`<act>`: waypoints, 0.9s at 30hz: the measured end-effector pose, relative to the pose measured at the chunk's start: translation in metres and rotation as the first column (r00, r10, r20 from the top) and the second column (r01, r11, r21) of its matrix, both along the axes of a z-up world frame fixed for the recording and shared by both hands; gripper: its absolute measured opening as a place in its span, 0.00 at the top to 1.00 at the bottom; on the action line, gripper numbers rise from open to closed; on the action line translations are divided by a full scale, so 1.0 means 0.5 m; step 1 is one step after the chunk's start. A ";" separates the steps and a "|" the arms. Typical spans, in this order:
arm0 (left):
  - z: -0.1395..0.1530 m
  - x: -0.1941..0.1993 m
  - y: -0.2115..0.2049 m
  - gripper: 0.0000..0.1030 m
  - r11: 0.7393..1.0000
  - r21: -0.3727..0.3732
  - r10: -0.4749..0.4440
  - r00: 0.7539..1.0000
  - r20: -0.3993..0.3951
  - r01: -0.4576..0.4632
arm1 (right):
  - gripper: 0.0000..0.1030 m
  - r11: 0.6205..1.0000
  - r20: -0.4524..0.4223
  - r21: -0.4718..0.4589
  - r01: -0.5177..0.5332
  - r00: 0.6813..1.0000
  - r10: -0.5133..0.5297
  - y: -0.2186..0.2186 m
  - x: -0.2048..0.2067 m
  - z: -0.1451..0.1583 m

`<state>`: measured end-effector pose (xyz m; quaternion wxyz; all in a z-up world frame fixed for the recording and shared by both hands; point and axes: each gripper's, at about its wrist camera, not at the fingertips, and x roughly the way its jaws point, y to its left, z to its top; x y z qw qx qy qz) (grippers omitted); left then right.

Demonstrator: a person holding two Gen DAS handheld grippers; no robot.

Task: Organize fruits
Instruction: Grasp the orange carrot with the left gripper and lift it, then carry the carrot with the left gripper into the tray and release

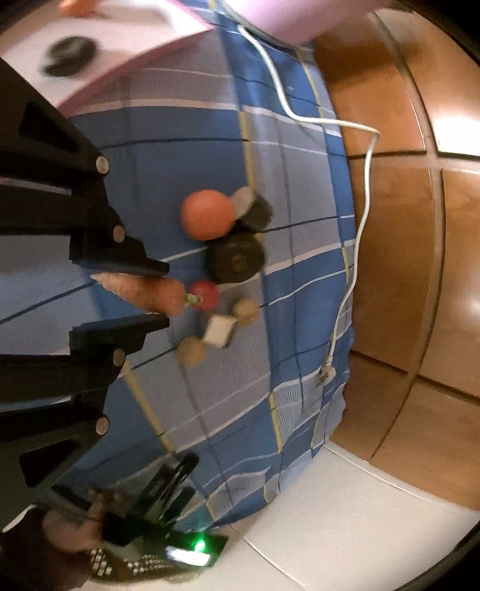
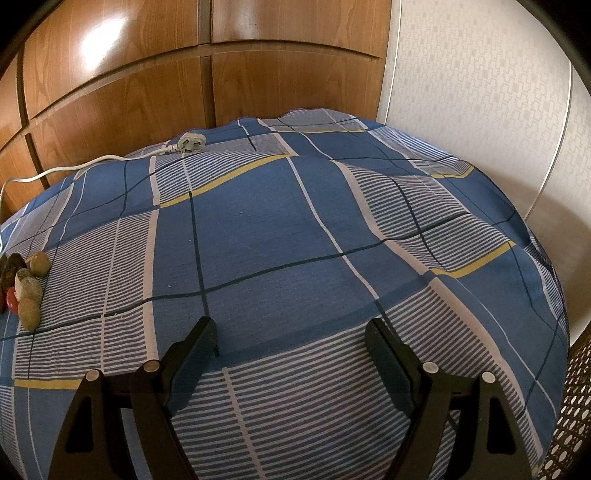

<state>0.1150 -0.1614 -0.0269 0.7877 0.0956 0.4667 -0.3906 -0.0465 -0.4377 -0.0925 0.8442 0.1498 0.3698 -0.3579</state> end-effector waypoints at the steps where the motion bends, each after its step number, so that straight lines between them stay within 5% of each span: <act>1: 0.001 -0.011 0.006 0.79 1.000 -0.002 0.001 1.000 -0.001 -0.001 | 0.19 1.000 0.000 0.000 0.000 1.000 0.000 0.000 0.000 0.000; 12: -0.070 -0.137 0.008 0.79 0.994 0.113 -0.014 0.999 0.044 0.009 | 0.19 1.000 0.000 0.000 0.001 1.000 -0.001 0.001 0.000 0.000; 17: -0.087 -0.156 -0.007 0.78 0.993 0.117 -0.013 0.993 0.119 -0.001 | 0.19 1.000 0.002 0.002 0.000 1.000 0.000 0.000 0.000 0.000; 27: -0.086 -0.160 0.020 0.80 0.998 0.056 0.021 0.996 0.091 -0.026 | 0.19 1.000 0.002 0.001 0.000 1.000 0.000 0.000 0.000 0.000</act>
